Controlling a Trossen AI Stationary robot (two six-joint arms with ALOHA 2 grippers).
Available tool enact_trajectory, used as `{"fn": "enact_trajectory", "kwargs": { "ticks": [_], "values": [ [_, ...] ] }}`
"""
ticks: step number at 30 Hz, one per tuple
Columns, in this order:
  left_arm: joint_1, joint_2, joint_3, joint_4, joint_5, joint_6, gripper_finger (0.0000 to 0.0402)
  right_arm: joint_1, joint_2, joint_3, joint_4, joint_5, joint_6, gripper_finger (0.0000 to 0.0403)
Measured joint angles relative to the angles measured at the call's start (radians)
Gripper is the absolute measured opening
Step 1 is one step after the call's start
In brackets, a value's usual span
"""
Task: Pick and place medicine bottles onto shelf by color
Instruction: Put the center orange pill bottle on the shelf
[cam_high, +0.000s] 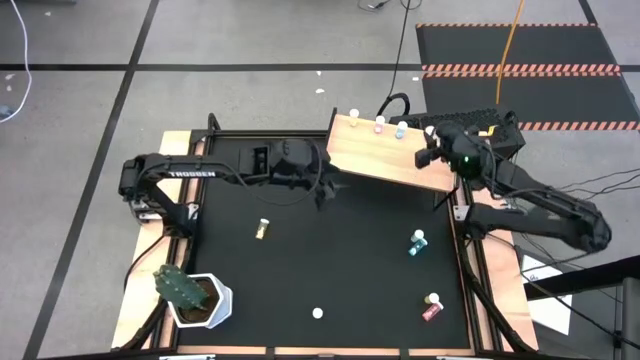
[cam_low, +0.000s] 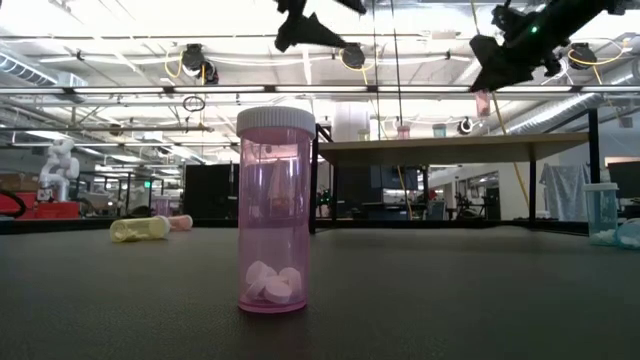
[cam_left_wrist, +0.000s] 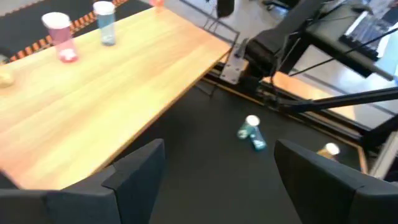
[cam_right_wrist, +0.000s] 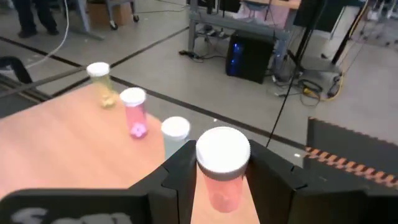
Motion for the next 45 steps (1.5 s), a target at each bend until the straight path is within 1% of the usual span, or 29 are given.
{"fn": "enact_trajectory", "kwargs": {
  "ticks": [3,6,8,11,14,17,21,28,31,39,42,45],
  "values": [
    [0.025,0.0,0.0,-0.028,-0.001,0.042,0.0292,-0.12,0.014,0.0,0.04,-0.151,-0.029,0.0116],
    [0.046,0.0,0.0,-0.049,-0.002,0.085,0.0287,-0.222,0.033,-0.022,0.087,-0.271,-0.016,0.0116],
    [0.057,0.0,0.0,-0.066,0.0,0.104,0.0284,-0.277,0.047,-0.045,0.113,-0.336,0.005,0.0116],
    [0.069,0.0,0.0,-0.087,0.0,0.126,0.0283,-0.326,0.061,-0.099,0.133,-0.385,0.036,0.0116],
    [0.079,0.0,0.0,-0.113,-0.001,0.142,0.0283,-0.351,0.06,-0.147,0.153,-0.386,0.069,0.0116],
    [0.089,0.0,0.0,-0.13,0.0,0.143,0.0283,-0.365,0.056,-0.183,0.212,-0.424,0.09,0.0116],
    [0.103,0.0,-0.001,-0.153,-0.001,0.158,0.0283,-0.367,0.057,-0.199,0.257,-0.437,0.098,0.0116],
    [0.133,0.0,-0.001,-0.152,0.0,0.186,0.0283,-0.371,0.058,-0.2,0.26,-0.431,0.056,0.0116],
    [0.146,0.0,-0.001,-0.152,-0.001,0.191,0.0282,-0.371,0.058,-0.2,0.26,-0.406,0.022,0.0116],
    [0.168,0.0,-0.001,-0.152,-0.001,0.194,0.0283,-0.371,0.058,-0.2,0.26,-0.403,-0.013,0.0116],
    [0.168,0.001,-0.001,-0.15,-0.001,0.198,0.0283,-0.371,0.058,-0.2,0.26,-0.403,-0.02,0.0122],
    [0.167,0.001,-0.001,-0.142,0.0,0.195,0.0283,-0.371,0.058,-0.201,0.251,-0.403,-0.043,0.0142]
  ]
}}
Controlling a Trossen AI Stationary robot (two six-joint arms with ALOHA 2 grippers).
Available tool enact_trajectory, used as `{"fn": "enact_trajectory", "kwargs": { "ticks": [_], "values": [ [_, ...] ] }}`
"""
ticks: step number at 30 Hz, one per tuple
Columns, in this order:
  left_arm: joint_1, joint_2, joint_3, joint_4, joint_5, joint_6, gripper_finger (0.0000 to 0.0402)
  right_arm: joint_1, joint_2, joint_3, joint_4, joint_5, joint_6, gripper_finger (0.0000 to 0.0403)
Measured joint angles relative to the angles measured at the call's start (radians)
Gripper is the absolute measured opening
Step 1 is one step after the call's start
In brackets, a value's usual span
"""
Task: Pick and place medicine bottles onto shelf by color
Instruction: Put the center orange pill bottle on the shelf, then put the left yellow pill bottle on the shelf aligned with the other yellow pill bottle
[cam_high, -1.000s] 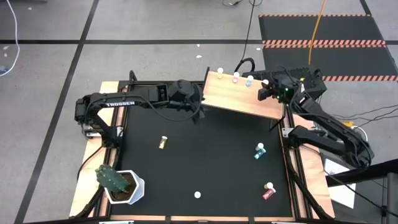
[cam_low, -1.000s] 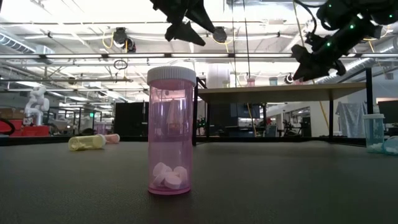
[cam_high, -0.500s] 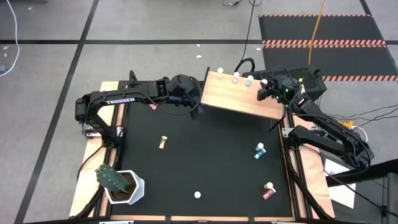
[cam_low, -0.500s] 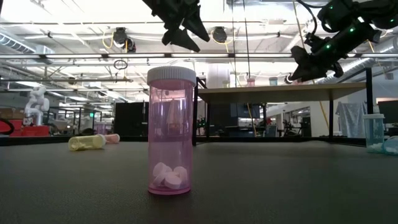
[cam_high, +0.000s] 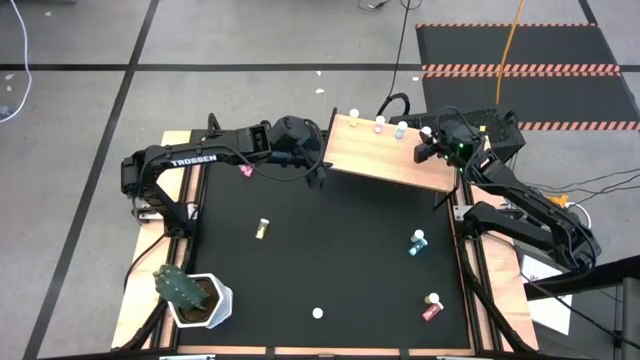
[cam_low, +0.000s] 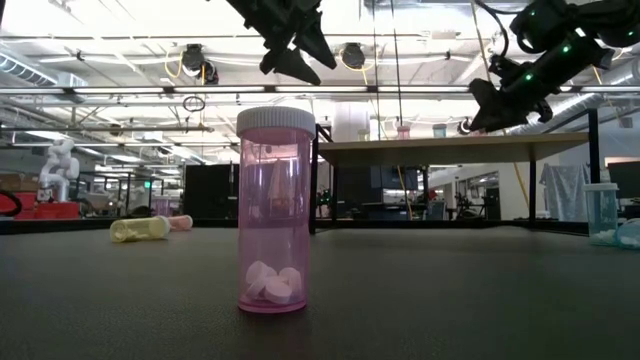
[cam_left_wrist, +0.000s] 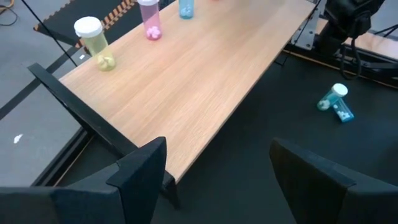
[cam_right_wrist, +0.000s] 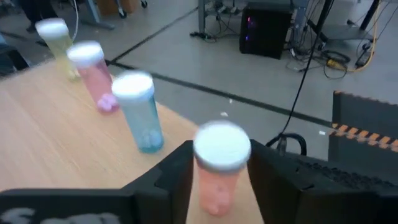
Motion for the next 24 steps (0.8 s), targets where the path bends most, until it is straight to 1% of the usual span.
{"fn": "enact_trajectory", "kwargs": {
  "ticks": [6,10,14,18,21,23,24],
  "values": [
    [0.001,0.0,0.0,0.0,-0.001,0.001,0.0283,0.0,0.0,-0.002,0.005,0.001,0.008,0.0208],
    [0.0,-0.01,-0.001,-0.025,-0.001,0.018,0.0283,0.0,-0.026,-0.002,0.037,0.0,0.04,0.0238],
    [0.004,-0.058,-0.001,-0.06,-0.004,0.05,0.0283,0.009,-0.091,0.013,0.027,0.001,0.084,0.0248],
    [0.028,-0.12,-0.001,-0.061,-0.046,0.08,0.0283,0.034,-0.145,0.061,-0.019,0.002,0.117,0.0249],
    [0.061,-0.139,0.0,-0.013,-0.046,0.098,0.0283,0.081,-0.155,0.096,-0.029,0.002,0.138,0.0249],
    [0.086,-0.139,0.0,0.015,-0.021,0.101,0.0283,0.127,-0.148,0.121,-0.029,0.012,0.132,0.0249],
    [0.098,-0.134,0.0,0.039,-0.002,0.103,0.0283,0.155,-0.142,0.135,-0.023,0.034,0.122,0.0249]
  ]
}}
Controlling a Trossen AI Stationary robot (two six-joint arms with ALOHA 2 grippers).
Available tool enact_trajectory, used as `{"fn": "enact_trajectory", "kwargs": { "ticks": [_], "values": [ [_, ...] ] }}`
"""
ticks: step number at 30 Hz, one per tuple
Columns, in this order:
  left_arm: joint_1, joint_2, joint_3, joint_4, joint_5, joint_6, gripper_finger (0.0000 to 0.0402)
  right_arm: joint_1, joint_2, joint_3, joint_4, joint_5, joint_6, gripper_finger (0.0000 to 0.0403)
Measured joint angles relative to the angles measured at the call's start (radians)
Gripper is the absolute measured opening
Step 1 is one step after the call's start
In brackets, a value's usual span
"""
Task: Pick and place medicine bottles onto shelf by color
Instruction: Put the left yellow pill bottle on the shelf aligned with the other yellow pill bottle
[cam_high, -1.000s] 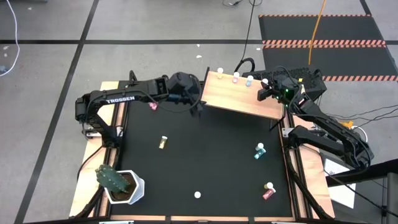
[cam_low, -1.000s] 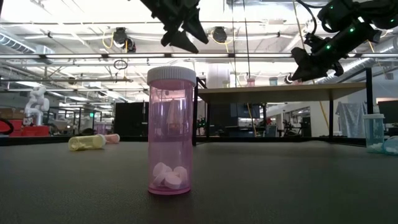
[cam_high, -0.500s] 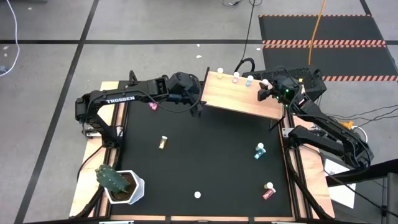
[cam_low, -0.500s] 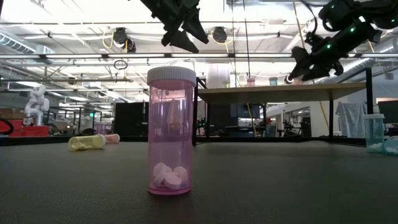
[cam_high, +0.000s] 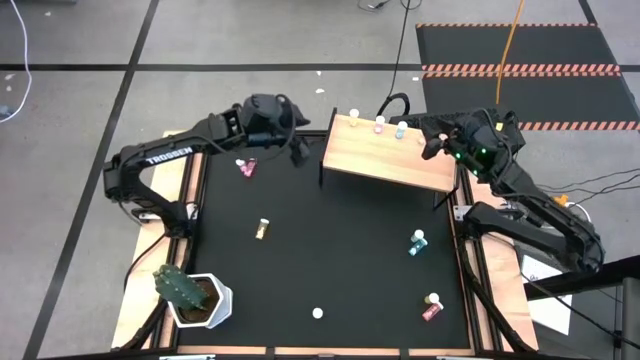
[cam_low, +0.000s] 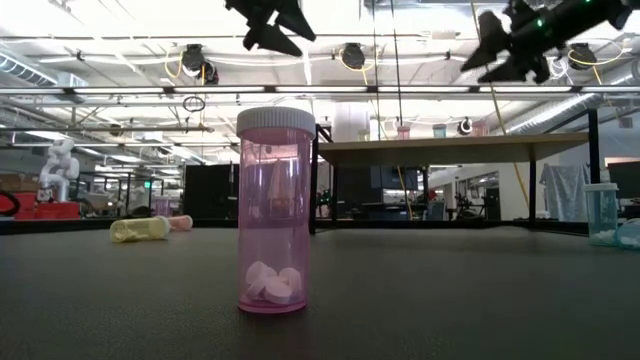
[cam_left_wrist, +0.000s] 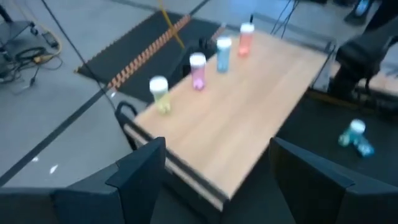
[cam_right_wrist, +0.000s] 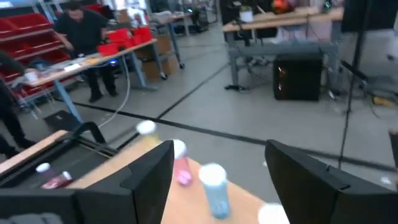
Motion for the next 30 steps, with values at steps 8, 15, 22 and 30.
{"fn": "enact_trajectory", "kwargs": {
  "ticks": [8,15,22,30],
  "values": [
    [0.031,0.057,0.0,0.204,0.105,-0.035,0.0283,0.269,0.078,0.161,0.022,0.234,-0.197,0.0236],
    [-0.016,0.057,0.0,0.338,0.115,-0.16,0.0283,0.476,0.165,0.217,0.023,0.277,-0.258,0.0236],
    [-0.152,0.06,0.0,0.403,0.088,-0.216,0.0282,0.695,0.303,0.217,0.028,0.25,-0.257,0.0236],
    [-0.32,0.078,0.001,0.405,-0.116,-0.268,0.0282,0.894,0.389,0.217,0.115,0.249,-0.277,0.0235]
  ]
}}
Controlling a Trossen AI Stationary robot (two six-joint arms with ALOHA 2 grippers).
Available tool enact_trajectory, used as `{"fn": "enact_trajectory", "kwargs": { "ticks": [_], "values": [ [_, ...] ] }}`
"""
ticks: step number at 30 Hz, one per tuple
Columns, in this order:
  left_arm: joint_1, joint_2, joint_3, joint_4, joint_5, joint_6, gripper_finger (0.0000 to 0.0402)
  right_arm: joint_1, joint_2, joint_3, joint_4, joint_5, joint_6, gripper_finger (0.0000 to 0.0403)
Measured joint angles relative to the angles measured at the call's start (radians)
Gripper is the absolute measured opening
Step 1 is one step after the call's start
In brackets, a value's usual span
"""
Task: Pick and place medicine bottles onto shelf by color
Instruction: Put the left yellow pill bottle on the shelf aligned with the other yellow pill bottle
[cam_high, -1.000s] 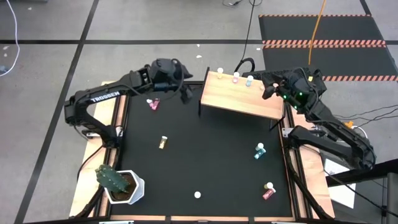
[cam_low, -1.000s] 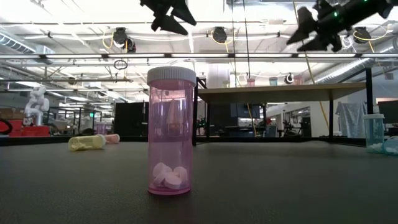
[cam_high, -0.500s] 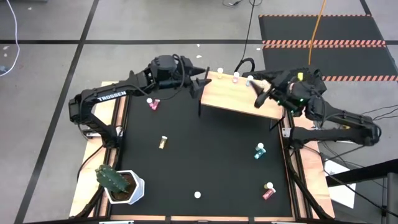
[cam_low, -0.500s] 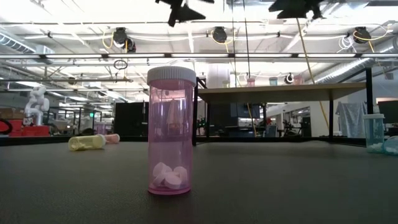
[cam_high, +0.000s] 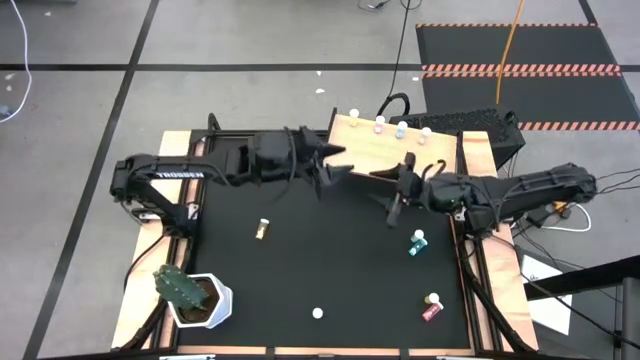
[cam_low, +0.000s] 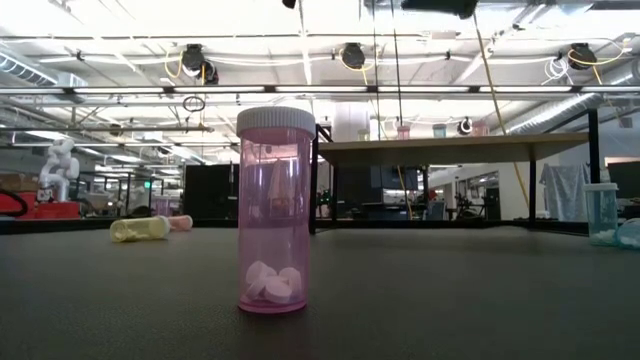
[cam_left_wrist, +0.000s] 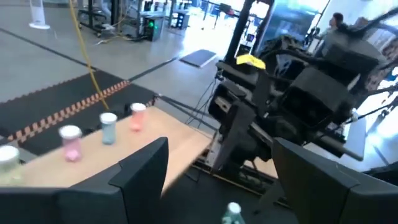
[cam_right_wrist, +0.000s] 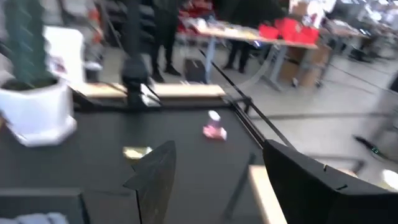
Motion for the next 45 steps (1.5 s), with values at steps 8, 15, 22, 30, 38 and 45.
{"fn": "enact_trajectory", "kwargs": {
  "ticks": [8,15,22,30,38,45],
  "values": [
    [-0.124,0.043,-0.001,0.029,-0.066,-0.044,0.0282,0.183,-0.067,0.0,0.119,-0.045,0.001,0.0235],
    [-0.228,0.052,0.001,-0.096,-0.111,-0.168,0.0282,0.327,-0.03,-0.006,0.109,-0.183,0.12,0.0235],
    [-0.324,0.056,-0.001,-0.617,-0.226,-0.654,0.0282,0.361,0.021,-0.067,0.187,-0.237,0.319,0.0235],
    [-0.414,0.06,-0.001,-1.173,-0.223,-1.263,0.0282,0.366,0.092,-0.102,0.382,-0.235,0.493,0.0235],
    [-0.421,0.06,-0.004,-1.24,-0.182,-1.295,0.0282,0.454,0.005,-0.102,0.142,-0.3,0.655,0.0235],
    [-0.366,-0.005,-0.135,-1.159,-0.098,-1.221,0.0282,0.582,-0.118,-0.103,-0.244,-0.065,0.844,0.0235]
  ]
}}
